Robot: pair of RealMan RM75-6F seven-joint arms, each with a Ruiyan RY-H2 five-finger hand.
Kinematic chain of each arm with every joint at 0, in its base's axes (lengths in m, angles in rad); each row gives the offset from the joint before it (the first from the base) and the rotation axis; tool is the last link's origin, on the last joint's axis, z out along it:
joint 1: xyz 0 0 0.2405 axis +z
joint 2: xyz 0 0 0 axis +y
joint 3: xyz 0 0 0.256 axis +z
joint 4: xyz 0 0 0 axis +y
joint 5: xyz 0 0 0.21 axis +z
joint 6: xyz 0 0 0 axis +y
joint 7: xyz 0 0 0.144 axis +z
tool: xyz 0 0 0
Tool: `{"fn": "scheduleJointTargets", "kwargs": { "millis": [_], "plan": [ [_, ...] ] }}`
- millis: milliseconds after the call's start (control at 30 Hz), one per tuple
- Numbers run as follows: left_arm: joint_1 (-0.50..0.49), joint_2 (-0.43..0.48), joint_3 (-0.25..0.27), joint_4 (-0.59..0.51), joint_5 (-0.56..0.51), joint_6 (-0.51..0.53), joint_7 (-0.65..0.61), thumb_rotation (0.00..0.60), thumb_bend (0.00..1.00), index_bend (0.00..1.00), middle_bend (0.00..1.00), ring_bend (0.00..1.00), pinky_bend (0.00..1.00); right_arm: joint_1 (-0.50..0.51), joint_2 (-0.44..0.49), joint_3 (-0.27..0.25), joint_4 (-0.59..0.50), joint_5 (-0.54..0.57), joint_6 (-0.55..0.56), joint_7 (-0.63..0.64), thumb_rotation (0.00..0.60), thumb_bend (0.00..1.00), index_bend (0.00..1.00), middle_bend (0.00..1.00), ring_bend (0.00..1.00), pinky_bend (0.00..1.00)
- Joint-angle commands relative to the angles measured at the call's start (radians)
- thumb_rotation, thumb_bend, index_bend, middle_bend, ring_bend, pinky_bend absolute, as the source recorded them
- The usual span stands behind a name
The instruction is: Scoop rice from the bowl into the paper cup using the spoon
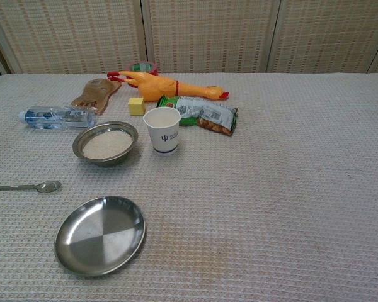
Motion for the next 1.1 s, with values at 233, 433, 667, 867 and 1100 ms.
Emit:
{"fn": "scheduleJointTargets", "kwargs": {
  "millis": [233,433,667,867,1100],
  "plan": [
    [-0.021,-0.027,0.003,0.004,0.020,-0.019,0.032,0.600,0.42,0.00,0.07,0.03,0.14,0.002,0.006,-0.001,-0.001,0.003,-0.010,0.009,0.527,0.15,0.00,0.00,0.00,0.00],
    [-0.061,-0.095,-0.002,0.088,0.077,-0.026,0.052,0.600,0.42,0.19,0.81,0.72,0.79,0.002,0.006,0.000,0.000,0.007,-0.012,0.004,0.527,0.15,0.00,0.00,0.00,0.00],
    [-0.107,-0.187,-0.012,0.193,0.064,-0.084,0.047,0.600,0.41,0.42,1.00,1.00,1.00,0.003,0.003,-0.001,-0.004,0.011,-0.020,-0.011,0.526,0.15,0.00,0.00,0.00,0.00],
    [-0.136,-0.244,-0.004,0.252,0.058,-0.130,0.041,0.600,0.42,0.47,1.00,1.00,1.00,0.005,0.005,-0.004,-0.008,0.014,-0.031,-0.013,0.528,0.15,0.00,0.00,0.00,0.00],
    [-0.159,-0.294,-0.004,0.298,0.033,-0.172,0.054,0.600,0.42,0.44,1.00,1.00,1.00,0.005,0.013,-0.005,-0.010,0.013,-0.033,-0.001,0.527,0.15,0.00,0.00,0.00,0.00]
  ]
}}
